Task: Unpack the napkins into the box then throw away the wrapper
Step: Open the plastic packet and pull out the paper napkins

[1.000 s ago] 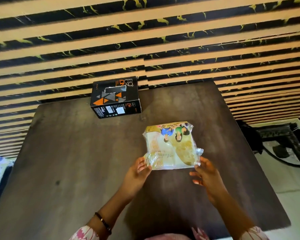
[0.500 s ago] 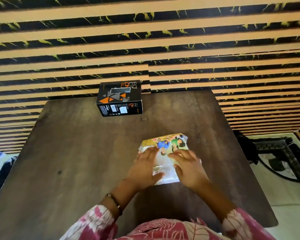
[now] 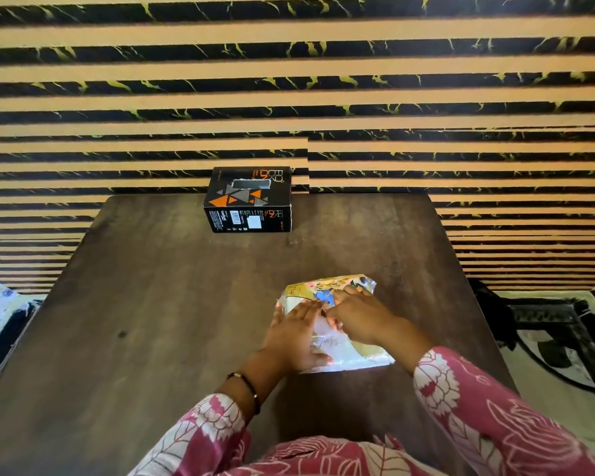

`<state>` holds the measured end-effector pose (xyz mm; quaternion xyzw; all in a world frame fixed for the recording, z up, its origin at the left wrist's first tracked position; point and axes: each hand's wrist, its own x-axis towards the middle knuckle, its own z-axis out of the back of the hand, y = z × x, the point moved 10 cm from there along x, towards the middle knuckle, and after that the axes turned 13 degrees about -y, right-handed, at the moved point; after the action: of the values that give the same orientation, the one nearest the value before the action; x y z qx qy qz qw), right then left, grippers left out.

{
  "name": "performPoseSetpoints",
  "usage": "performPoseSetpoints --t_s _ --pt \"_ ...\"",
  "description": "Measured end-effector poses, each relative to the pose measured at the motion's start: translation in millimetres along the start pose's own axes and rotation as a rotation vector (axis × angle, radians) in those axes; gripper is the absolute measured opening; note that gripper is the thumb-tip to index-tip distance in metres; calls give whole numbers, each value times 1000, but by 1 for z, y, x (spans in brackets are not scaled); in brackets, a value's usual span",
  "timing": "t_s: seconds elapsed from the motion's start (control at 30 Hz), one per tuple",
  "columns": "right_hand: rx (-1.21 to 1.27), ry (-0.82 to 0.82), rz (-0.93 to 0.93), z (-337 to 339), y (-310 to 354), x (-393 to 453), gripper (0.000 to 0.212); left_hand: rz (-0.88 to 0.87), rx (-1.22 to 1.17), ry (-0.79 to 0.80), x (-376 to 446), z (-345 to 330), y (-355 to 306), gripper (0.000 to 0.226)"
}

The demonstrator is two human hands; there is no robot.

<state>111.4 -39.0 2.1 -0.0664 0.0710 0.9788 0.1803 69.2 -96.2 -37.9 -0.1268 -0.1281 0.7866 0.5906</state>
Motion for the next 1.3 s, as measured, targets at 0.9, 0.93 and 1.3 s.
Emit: performPoseSetpoints --t_s 0.9,0.93,1.3 --pt "-133 56 266 3 8 13 19 12 51 47 -3 -1 -1 95" --pt "-148 43 264 3 9 13 24 15 51 51 -3 -1 0 96" --pt "-201 -134 256 23 3 -13 31 69 57 27 4 -4 5 97"
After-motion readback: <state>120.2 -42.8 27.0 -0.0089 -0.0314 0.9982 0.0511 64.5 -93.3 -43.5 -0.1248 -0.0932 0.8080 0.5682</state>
